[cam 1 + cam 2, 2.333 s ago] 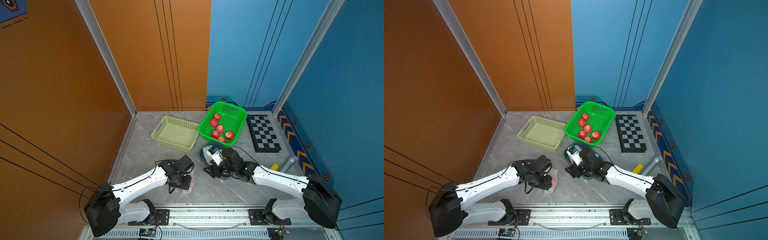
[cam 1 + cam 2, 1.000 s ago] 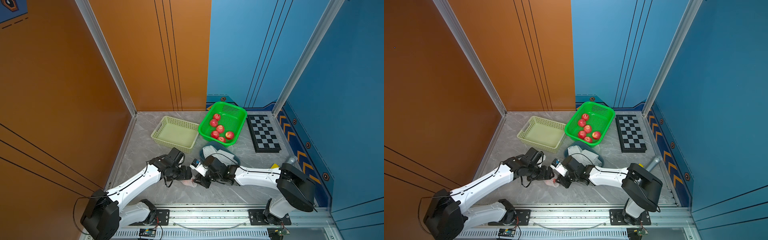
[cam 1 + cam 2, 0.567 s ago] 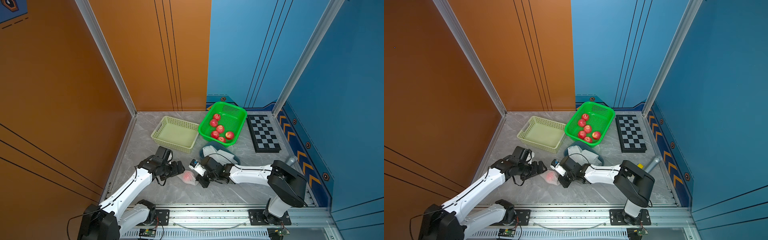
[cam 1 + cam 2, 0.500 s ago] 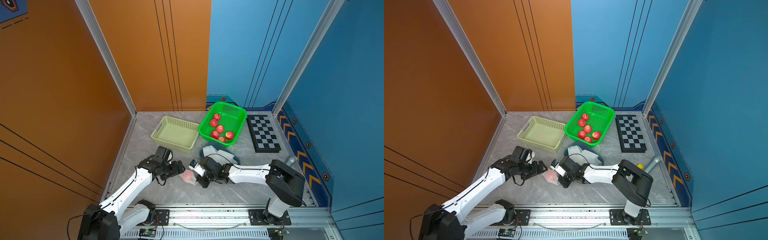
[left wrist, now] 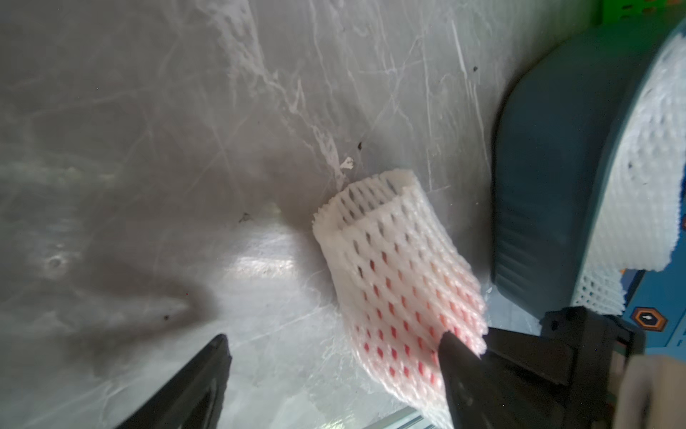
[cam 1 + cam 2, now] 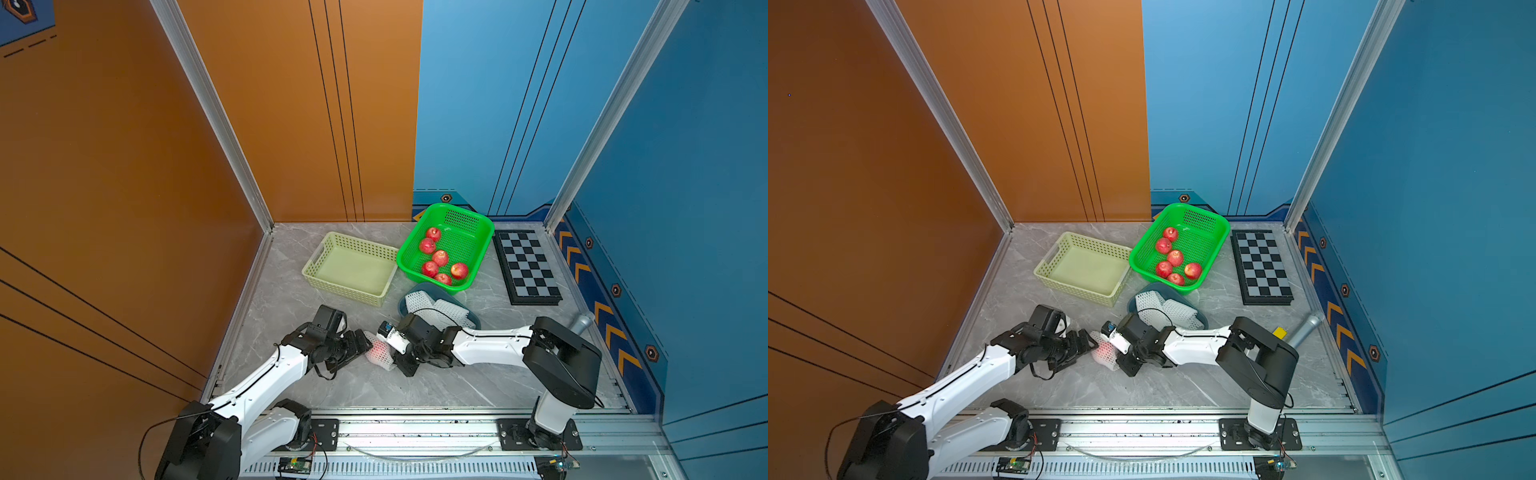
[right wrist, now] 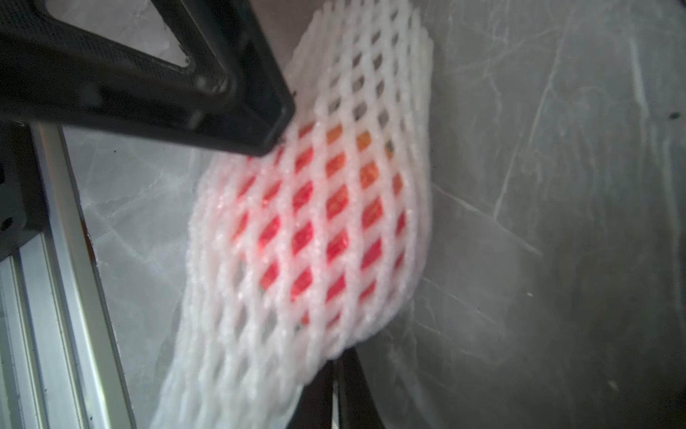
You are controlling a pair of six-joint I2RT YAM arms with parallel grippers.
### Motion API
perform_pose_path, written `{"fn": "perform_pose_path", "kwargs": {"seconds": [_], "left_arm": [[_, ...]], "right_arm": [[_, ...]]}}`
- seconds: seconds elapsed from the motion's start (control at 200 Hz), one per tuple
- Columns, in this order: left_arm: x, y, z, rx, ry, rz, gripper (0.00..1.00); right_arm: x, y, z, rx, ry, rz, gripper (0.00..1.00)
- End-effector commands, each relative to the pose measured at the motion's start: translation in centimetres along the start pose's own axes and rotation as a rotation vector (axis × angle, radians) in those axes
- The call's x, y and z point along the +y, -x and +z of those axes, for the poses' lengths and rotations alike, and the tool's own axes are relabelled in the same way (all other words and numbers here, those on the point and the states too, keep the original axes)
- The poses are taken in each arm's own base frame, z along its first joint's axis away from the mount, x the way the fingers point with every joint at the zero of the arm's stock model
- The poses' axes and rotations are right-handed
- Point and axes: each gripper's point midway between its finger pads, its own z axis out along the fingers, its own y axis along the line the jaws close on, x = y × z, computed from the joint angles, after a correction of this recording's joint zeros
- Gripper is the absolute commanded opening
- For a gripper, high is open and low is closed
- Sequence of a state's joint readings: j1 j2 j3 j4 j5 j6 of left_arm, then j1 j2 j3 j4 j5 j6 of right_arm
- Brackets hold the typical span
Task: Remove foam nets from apples
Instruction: Remove the foam net from the apple.
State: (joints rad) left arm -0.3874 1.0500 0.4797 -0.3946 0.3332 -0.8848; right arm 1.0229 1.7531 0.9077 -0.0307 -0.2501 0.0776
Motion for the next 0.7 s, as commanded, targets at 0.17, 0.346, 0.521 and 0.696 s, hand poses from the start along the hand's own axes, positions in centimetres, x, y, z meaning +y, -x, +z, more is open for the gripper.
{"fn": "perform_pose_path", "kwargs": {"seconds": [0.17,0.346,0.521,0.696], "left_arm": [[-2.7,3.0,0.3,-0.176,-0.187,-0.059,0.84],[-2.8,2.6,1.6,-0.133,-0.182,-0.055,0.90],[-3.2,2.6,2.3,-0.129,-0.220,-0.060,0.88],[-3.4,2.2,3.1,-0.110,-0.219,-0.051,0.79]], "right_arm": [[0.1,-0.3,0.8,0.028,0.014,-0.008,0.08],[0.1,-0.2,0.9,0.029,0.018,-0.007,0.08],[-0.1,0.0,1.1,0.026,0.017,-0.002,0.08],[-0.3,0.2,1.2,0.022,0.020,0.003,0.08]]}}
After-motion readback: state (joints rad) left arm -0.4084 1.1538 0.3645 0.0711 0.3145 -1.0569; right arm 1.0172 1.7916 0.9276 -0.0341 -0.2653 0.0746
